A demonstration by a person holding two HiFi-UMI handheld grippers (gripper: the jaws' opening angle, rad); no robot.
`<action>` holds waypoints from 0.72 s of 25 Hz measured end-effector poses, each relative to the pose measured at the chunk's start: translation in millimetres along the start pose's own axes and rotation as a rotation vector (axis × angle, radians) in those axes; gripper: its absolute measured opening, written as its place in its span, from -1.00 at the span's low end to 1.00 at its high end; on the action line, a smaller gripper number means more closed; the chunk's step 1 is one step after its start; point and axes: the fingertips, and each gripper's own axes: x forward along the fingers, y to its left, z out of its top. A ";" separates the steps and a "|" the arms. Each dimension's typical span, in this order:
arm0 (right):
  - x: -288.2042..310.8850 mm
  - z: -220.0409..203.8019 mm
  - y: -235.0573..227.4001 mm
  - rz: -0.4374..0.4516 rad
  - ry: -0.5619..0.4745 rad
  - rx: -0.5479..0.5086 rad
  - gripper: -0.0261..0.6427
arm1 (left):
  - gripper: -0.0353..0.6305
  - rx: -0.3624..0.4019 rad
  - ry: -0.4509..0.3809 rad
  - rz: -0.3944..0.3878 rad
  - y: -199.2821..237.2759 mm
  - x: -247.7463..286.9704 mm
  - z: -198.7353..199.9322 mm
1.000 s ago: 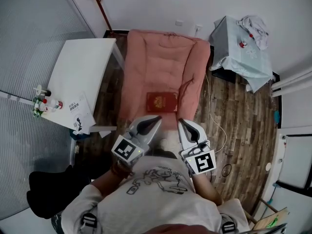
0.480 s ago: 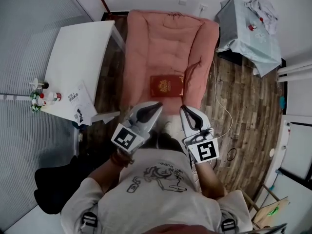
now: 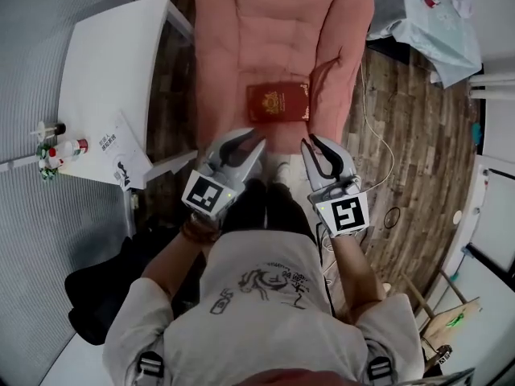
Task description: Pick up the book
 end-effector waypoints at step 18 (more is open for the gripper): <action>103.2 -216.1 -79.4 0.001 0.321 0.033 -0.56 | -0.39 -0.208 0.255 0.106 120.8 60.8 -228.8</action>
